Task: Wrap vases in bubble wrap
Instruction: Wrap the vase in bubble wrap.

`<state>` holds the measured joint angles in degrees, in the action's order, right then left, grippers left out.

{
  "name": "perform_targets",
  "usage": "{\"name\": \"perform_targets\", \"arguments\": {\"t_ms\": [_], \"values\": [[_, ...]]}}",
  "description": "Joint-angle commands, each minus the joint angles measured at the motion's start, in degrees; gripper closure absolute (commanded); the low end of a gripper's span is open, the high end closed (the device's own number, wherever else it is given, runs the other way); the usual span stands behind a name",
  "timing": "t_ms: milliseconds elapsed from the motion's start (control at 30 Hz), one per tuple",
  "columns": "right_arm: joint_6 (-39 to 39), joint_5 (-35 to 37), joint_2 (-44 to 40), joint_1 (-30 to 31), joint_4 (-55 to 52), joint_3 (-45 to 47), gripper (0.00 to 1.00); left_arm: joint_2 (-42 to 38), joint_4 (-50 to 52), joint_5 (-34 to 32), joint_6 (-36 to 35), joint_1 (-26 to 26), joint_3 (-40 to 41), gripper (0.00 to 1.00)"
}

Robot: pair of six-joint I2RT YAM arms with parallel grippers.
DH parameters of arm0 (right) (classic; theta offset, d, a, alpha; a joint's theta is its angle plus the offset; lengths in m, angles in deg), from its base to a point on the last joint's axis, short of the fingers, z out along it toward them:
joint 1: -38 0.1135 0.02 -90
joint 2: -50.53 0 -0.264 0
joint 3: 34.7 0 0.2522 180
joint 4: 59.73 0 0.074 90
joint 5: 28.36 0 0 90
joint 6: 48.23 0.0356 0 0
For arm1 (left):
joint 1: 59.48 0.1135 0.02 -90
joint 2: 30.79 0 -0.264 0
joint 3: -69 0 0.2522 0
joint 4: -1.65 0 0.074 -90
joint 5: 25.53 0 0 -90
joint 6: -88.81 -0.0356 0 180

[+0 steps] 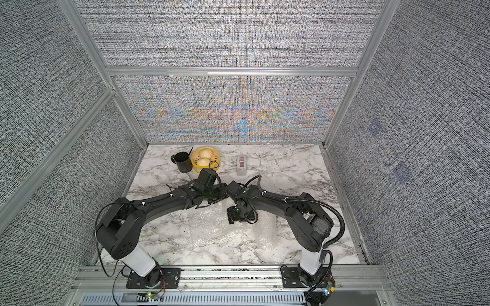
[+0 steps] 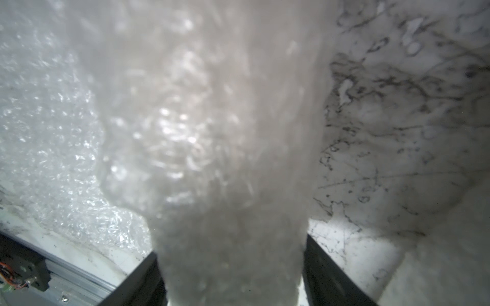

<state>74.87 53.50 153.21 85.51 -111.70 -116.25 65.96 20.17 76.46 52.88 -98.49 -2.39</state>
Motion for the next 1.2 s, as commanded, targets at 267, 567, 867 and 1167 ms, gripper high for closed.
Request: {"name": "perform_targets", "arguments": {"t_ms": [267,567,867,1167], "values": [[-0.7,1.6,0.7,0.0,2.7,-0.5,0.26,2.0,0.9,1.8,0.9,0.1,0.1,0.24],[-1.1,1.4,0.5,0.7,5.2,0.3,0.24,7.3,0.4,3.3,1.0,0.2,-3.0,0.19],[-2.1,1.3,-1.2,1.3,6.8,0.3,0.18,7.5,-0.3,3.0,-0.1,1.3,-1.2,0.44],[-2.1,-1.9,-5.7,1.4,7.2,0.6,0.07,4.6,-3.7,4.4,-1.5,3.2,5.5,0.56]]}}
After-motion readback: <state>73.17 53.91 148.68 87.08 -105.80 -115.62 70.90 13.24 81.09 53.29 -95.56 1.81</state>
